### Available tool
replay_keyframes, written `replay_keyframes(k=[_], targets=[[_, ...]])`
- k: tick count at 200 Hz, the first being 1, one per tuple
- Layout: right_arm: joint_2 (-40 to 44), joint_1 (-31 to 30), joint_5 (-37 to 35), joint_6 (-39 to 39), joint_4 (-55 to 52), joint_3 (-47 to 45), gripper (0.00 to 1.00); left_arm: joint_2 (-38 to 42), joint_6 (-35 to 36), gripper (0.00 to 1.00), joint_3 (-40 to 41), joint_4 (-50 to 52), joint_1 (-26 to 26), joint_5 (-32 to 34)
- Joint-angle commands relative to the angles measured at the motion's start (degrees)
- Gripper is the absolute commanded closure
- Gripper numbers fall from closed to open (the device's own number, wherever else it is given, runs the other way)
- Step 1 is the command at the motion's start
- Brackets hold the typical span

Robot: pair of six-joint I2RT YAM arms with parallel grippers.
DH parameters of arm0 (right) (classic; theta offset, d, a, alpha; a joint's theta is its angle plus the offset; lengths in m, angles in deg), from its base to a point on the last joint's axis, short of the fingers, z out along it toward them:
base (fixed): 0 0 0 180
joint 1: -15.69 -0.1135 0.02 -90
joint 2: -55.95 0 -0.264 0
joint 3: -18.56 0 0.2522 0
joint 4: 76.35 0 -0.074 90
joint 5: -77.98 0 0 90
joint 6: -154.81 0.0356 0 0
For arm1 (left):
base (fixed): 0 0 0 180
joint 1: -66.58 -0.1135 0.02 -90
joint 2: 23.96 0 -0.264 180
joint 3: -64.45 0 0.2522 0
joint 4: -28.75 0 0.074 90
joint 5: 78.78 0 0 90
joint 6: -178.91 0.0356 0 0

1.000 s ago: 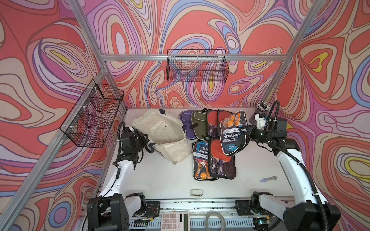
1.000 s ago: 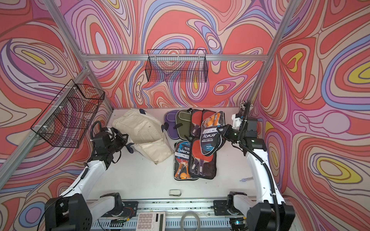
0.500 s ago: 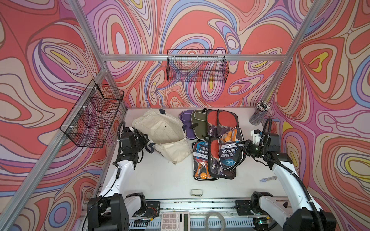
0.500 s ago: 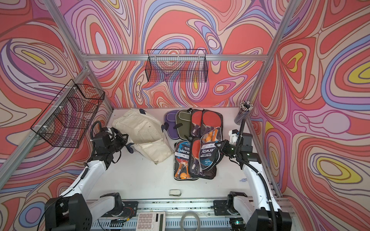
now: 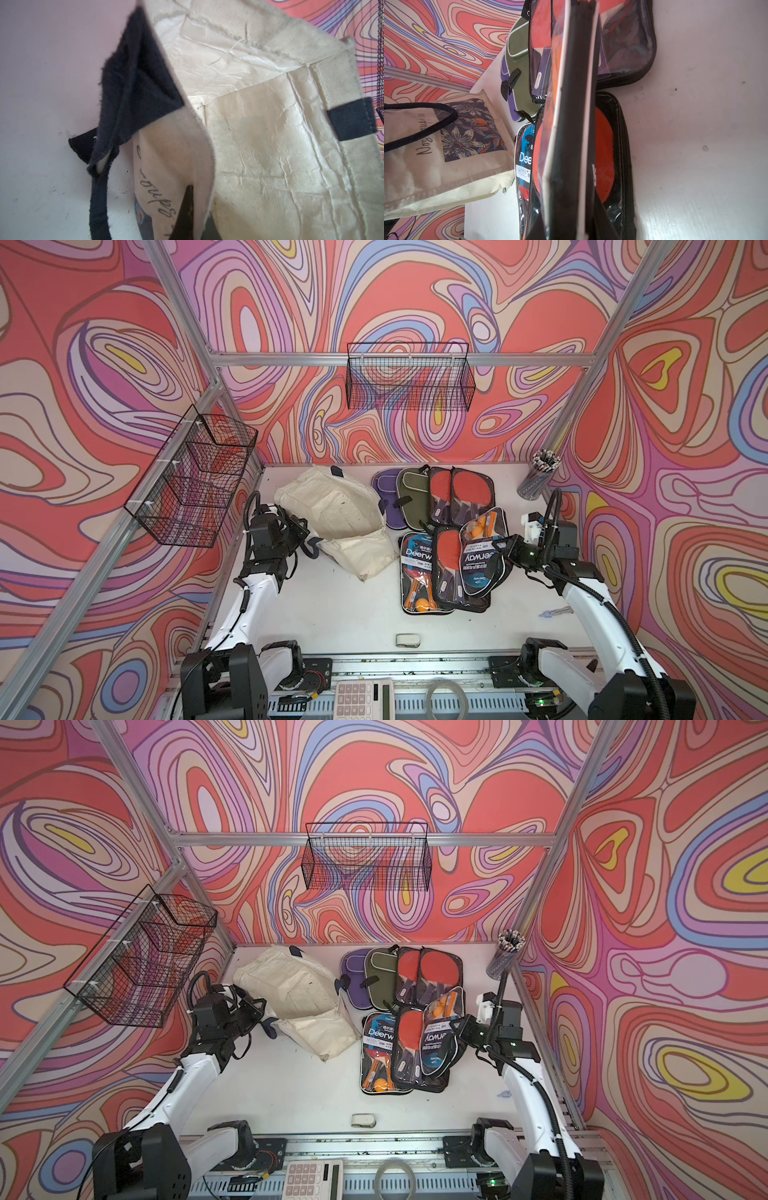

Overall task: Remove the ping pong set from the canvas bag
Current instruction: Place the ping pong set at the center of the board.

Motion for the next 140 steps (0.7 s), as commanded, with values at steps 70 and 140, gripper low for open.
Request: replay_keyframes(k=[70, 140], targets=[[-0.93, 0.45, -6.83, -1.05, -1.93, -0.29, 0.51, 0.58, 0.56, 1.0, -0.55, 1.61, -0.61, 0.97], [-1.51, 0.49, -13.25, -0.75, -4.89, 1.86, 0.26, 0.82, 0.46, 1.0, -0.15, 1.44, -0.72, 0.99]])
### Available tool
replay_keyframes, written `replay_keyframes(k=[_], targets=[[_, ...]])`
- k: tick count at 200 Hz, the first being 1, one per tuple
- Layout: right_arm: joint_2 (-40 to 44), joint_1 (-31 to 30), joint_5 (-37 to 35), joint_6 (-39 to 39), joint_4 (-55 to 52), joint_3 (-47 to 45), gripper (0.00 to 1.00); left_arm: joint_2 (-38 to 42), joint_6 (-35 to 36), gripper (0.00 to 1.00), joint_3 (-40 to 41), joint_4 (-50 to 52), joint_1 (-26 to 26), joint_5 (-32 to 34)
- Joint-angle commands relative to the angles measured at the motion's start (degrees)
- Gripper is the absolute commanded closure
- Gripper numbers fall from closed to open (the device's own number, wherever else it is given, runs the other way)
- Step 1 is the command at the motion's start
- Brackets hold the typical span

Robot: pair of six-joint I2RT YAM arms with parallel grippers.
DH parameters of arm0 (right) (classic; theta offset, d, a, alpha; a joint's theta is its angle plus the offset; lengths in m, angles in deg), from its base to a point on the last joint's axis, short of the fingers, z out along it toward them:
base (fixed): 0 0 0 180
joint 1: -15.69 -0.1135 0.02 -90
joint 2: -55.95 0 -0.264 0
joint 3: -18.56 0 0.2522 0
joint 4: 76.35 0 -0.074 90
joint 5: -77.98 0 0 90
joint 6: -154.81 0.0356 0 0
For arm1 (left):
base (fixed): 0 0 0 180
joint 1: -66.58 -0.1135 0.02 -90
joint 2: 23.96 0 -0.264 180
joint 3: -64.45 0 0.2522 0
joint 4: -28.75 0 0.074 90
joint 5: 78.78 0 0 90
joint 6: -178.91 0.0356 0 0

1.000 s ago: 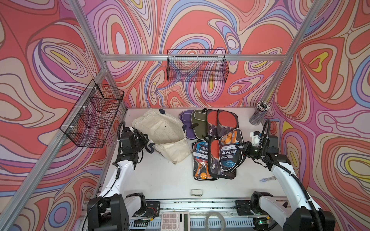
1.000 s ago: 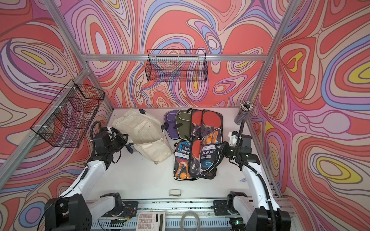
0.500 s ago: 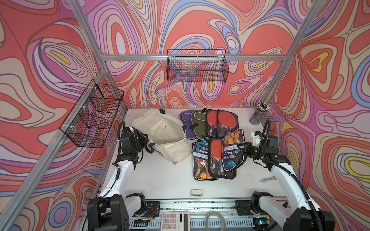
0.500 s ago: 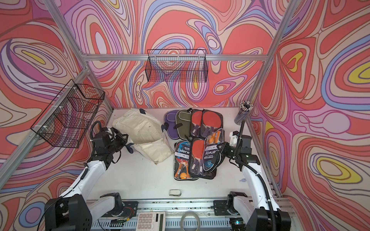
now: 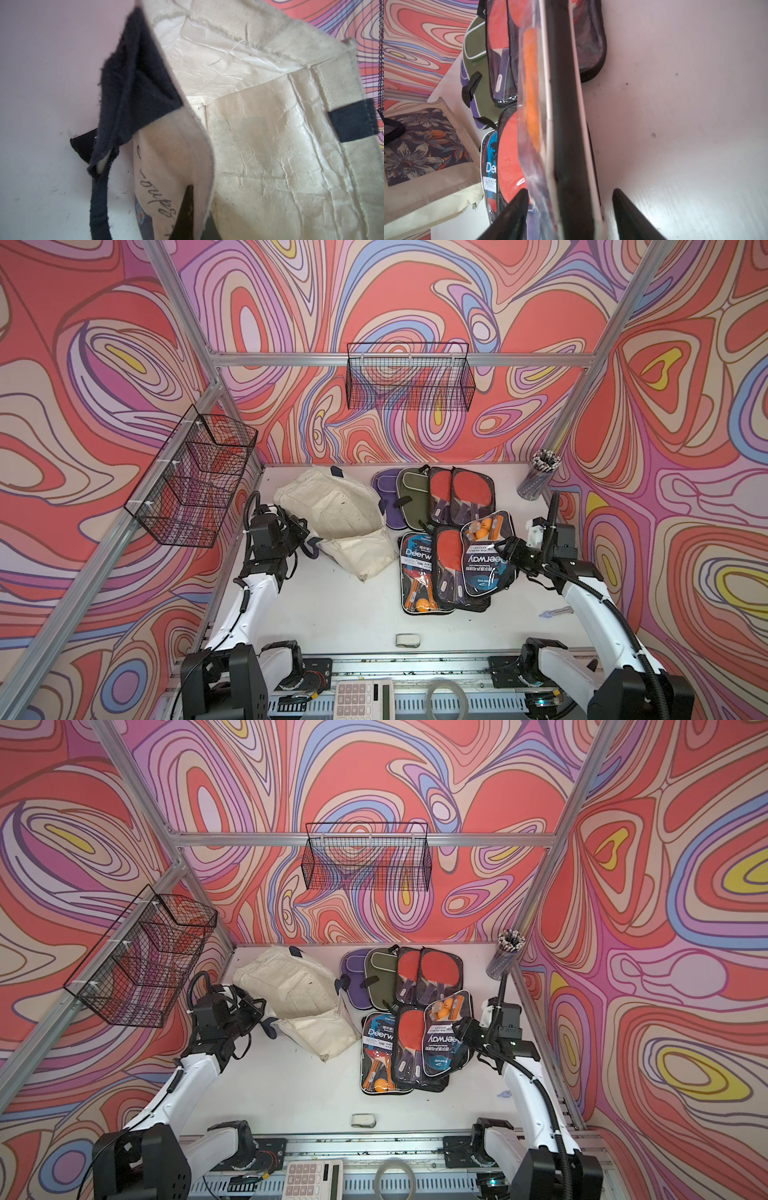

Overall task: Remove the ping pong set from the canvas bag
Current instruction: Place the ping pong set at the center of the board.

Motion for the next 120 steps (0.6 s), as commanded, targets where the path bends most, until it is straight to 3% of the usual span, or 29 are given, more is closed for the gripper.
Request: replay_keyframes(k=[1, 55, 120], targets=[[-0.57, 0.23, -3.73, 0.25, -1.02, 2.06, 0.26, 0.76, 0.42, 1.0, -0.17, 1.41, -0.71, 0.64], [-2.04, 0.23, -9.26, 1.51, -2.28, 2.96, 0.11, 1.08, 0.21, 1.0, 0.48, 0.72, -0.8, 0.73], [-6.39, 0.23, -11.53, 1.39, -1.68, 3.84, 0.08, 1.17, -0.13, 1.0, 0.41, 0.46, -1.19, 0.31]])
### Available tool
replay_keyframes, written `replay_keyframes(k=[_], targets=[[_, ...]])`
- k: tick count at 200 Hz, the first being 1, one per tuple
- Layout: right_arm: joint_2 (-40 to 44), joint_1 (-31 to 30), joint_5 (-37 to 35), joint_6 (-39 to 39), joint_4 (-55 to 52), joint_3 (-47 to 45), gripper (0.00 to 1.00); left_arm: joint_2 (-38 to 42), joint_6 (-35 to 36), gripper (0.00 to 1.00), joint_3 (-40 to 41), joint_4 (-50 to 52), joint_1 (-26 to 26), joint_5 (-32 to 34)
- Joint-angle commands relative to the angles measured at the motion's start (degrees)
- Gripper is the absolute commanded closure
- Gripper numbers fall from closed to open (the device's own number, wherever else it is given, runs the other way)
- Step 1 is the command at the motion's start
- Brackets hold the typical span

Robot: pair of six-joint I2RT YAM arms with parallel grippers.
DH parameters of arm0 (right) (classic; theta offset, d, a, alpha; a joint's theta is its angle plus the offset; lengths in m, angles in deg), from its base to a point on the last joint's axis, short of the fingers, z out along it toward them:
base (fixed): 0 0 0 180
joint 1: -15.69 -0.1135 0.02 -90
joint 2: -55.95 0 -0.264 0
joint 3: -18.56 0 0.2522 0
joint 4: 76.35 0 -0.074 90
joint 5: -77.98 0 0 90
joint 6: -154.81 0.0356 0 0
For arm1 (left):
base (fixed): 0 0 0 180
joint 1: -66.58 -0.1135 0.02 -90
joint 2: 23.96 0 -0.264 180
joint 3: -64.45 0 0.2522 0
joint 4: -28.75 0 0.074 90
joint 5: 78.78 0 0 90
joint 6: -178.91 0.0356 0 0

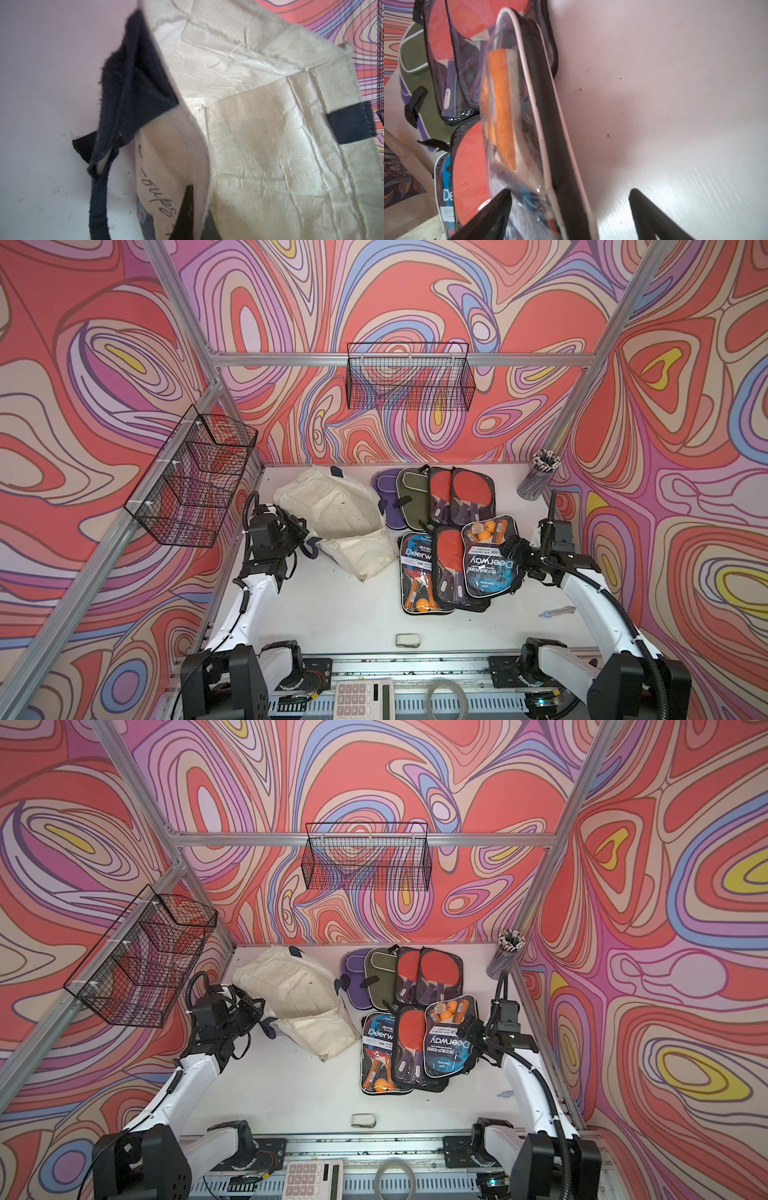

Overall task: Remove the ping pong set from the canvas bag
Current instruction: Place the ping pong set at the center of the board.

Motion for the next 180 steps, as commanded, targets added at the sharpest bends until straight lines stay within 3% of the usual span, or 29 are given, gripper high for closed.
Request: replay_keyframes(k=[1, 70, 180], targets=[[-1.69, 0.12, -1.51, 0.76, 0.91, 1.59, 0.08, 0.84, -0.11, 1.0, 0.41, 0.45, -0.87, 0.18], [-5.61, 0.16, -4.7, 0.67, 2.26, 1.02, 0.07, 0.97, -0.38, 1.0, 0.65, 0.11, -1.19, -0.09], [-4.46, 0.16, -1.83, 0.81, 4.47, -0.59, 0.07, 1.04, -0.56, 1.0, 0.74, -0.01, -1.36, -0.44]])
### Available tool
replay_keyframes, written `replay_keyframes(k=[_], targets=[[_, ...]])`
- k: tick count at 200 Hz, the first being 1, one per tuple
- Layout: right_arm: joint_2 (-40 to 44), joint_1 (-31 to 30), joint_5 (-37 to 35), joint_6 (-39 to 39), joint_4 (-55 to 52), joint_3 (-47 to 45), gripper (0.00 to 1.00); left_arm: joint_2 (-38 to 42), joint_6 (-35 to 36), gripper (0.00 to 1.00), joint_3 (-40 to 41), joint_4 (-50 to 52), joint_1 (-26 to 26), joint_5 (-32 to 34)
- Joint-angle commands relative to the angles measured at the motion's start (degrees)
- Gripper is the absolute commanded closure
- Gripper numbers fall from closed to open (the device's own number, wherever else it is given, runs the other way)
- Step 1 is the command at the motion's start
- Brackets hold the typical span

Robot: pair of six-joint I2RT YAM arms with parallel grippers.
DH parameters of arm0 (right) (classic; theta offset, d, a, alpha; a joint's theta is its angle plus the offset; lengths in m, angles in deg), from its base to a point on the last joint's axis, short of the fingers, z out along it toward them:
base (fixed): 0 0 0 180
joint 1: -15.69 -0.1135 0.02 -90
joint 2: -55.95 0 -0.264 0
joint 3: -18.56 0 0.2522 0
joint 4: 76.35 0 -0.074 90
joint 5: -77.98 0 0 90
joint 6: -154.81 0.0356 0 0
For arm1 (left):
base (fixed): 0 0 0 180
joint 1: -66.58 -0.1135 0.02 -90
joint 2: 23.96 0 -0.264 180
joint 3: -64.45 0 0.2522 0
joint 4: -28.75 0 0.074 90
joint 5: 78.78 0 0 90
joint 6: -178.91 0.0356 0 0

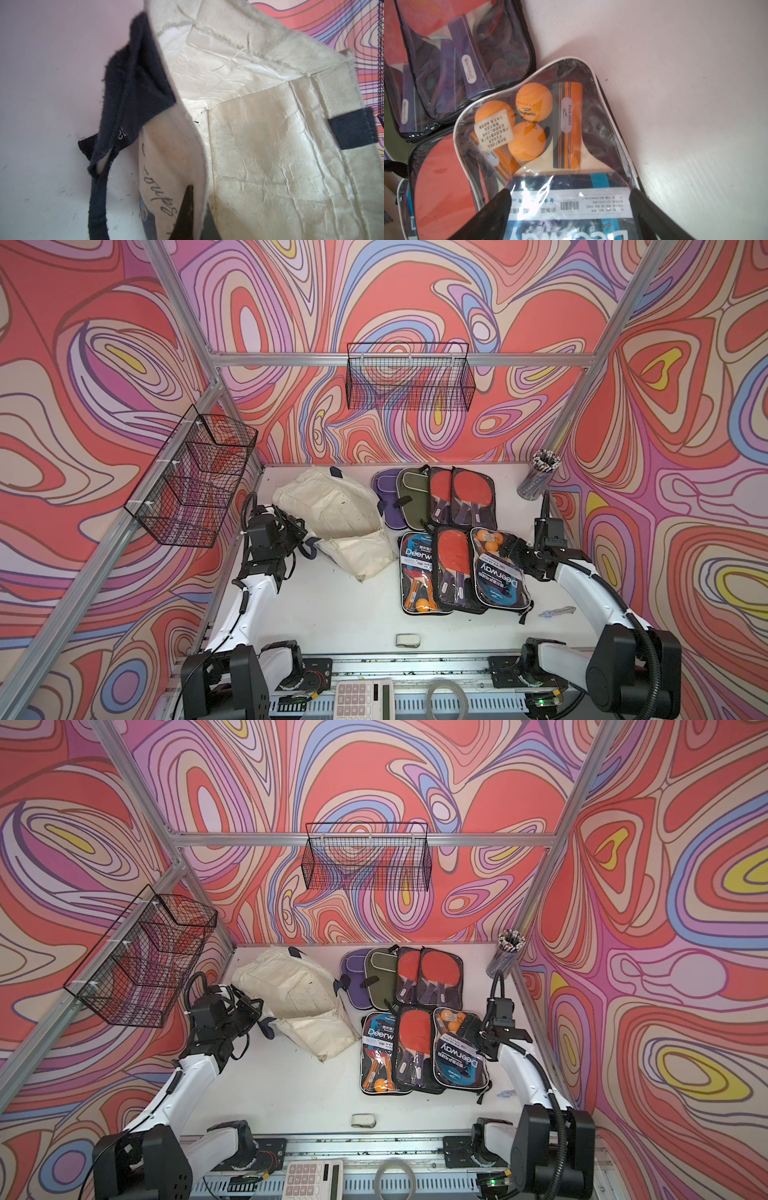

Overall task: Remove the ping pong set from the canvas bag
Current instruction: Place the ping pong set at the center of the board, then move the canvas bag to the center of the board.

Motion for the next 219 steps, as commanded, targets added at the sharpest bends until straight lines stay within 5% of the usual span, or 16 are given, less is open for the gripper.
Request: replay_keyframes(k=[1, 68, 161, 219], targets=[[1.47, 0.16, 1.09, -0.09, 0.65, 0.04, 0.07, 0.94, -0.32, 1.0, 0.58, 0.02, -0.56, -0.37], [1.93, -2.73, 7.12, -2.99, 0.59, 8.56, 0.04, 1.12, -0.62, 1.0, -0.56, 0.82, -0.55, -0.79], [-13.87, -35.89, -5.69, -7.67, 0.8, 35.2, 0.07, 1.11, -0.59, 1.0, -4.42, 3.14, -0.49, -2.13], [-28.73, -45.6, -4.84, -9.5, -0.16, 53.16, 0.09, 0.8, -0.59, 1.0, -5.39, 3.08, -0.5, -1.47]])
